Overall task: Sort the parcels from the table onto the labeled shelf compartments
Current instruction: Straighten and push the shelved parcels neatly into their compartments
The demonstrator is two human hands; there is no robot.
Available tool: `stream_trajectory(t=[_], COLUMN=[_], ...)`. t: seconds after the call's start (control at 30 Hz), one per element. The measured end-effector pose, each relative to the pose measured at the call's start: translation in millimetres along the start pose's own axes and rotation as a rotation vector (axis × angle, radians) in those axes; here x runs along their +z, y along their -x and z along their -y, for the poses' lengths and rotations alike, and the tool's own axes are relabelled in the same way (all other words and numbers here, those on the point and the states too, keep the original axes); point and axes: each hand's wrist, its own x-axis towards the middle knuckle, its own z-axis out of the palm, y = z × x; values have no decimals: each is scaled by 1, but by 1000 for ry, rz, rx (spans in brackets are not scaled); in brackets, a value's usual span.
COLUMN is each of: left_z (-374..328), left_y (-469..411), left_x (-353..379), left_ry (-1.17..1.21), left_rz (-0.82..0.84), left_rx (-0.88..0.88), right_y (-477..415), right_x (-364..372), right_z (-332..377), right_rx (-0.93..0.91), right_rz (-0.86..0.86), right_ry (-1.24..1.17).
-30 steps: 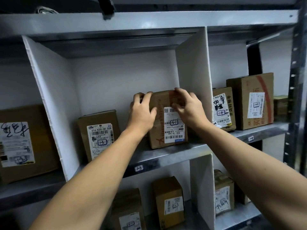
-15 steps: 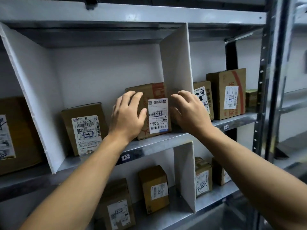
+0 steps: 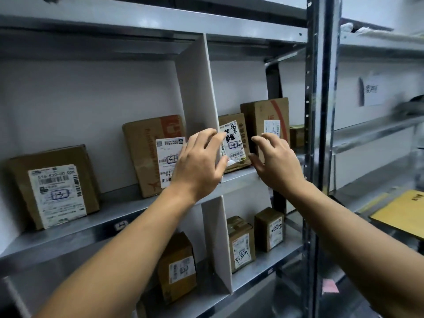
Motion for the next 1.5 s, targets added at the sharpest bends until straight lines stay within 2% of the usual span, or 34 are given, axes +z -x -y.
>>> stream_trajectory(t=[0.2, 0.4, 0.63, 0.83, 0.93, 1.1, 1.27, 1.5], left_z=[-35, -48, -47, -48, -47, -49, -56, -59], left_y=[-52, -119, -178, -207, -214, -221, -226, -228], left_x=[51, 103, 150, 171, 181, 197, 211, 216], left_ry=[34, 15, -133, -191, -219, -210, -165, -168], left_rz=[-15, -50, -16, 45, 95, 64, 48, 56], left_rx=[28, -83, -180, -320, -337, -347, -341, -354], right_y=[-33, -89, -152, -184, -187, -186, -191, -191], right_x=[-3, 6, 29, 47, 53, 60, 60, 60], right_z=[-67, -142, -200, -221, -227, -234, -245, -243], right_rx=[12, 17, -60, -76, -114, -125, -118, -113], right_rz=[-18, 10, 12, 102, 151, 137, 97, 125], right_ry=[10, -84, -206, -346, -404, -455, -438, -382])
